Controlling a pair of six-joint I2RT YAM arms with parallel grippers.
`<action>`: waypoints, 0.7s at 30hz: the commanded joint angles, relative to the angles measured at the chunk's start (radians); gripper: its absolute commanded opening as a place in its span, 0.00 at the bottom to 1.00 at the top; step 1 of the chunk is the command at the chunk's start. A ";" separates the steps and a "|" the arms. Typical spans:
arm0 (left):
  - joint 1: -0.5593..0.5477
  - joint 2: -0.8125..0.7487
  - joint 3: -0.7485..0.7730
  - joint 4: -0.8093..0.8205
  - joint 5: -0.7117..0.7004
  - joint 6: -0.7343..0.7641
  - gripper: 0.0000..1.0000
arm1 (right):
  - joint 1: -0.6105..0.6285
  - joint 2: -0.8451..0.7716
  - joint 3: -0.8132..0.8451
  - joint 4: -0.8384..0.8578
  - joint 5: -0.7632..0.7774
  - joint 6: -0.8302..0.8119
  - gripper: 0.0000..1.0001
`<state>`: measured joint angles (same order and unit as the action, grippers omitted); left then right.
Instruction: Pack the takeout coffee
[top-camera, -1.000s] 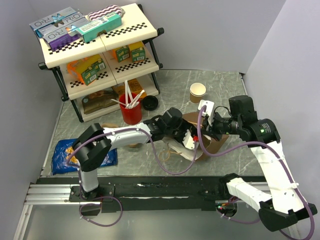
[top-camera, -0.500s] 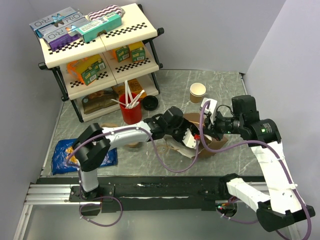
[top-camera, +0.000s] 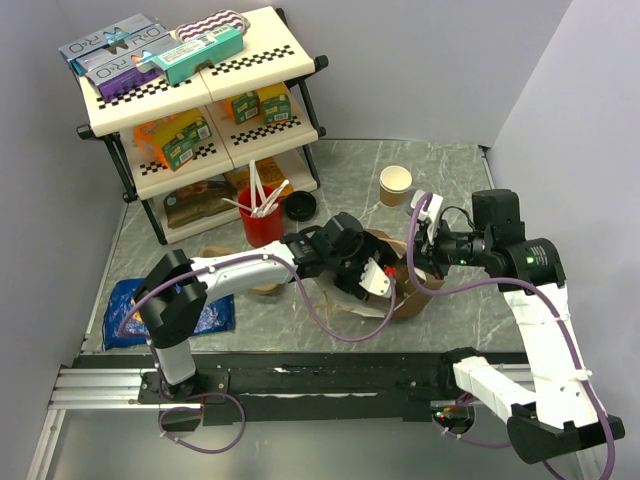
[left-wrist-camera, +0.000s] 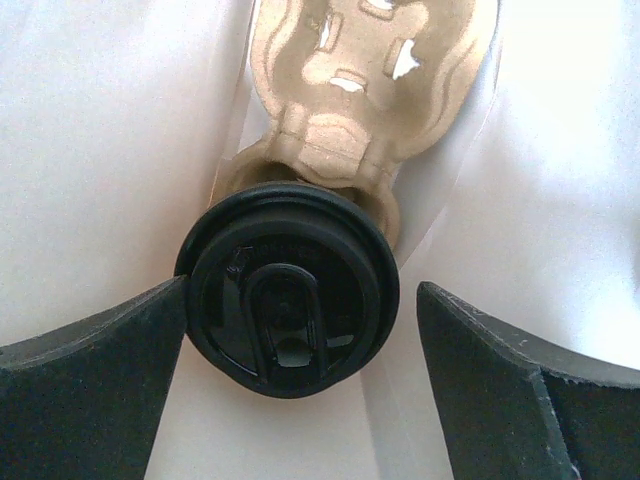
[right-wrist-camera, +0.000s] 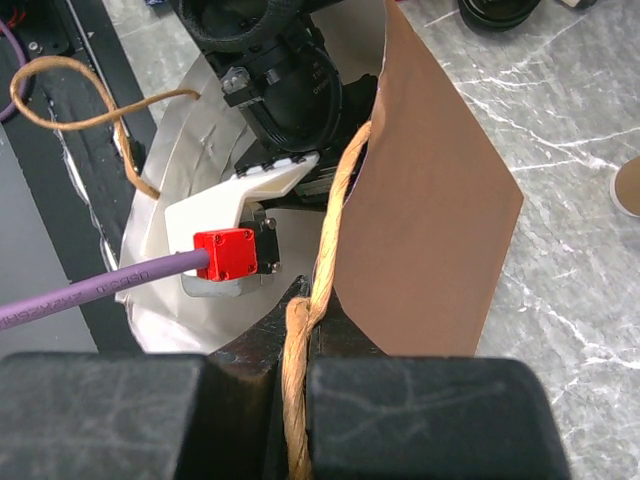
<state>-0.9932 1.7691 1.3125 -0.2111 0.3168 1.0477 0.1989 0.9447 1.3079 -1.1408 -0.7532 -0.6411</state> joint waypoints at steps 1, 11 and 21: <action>0.007 -0.016 0.044 0.003 0.004 -0.069 0.99 | -0.013 -0.017 0.021 -0.036 -0.057 0.001 0.00; 0.005 -0.072 0.097 -0.025 0.071 -0.133 0.99 | -0.042 -0.027 -0.019 -0.010 -0.055 0.009 0.00; 0.005 -0.089 0.119 -0.088 0.120 -0.150 0.99 | -0.047 -0.032 -0.048 0.101 0.072 0.067 0.00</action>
<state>-0.9932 1.7321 1.3884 -0.2775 0.3878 0.9211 0.1566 0.9195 1.2709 -1.0687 -0.7124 -0.6117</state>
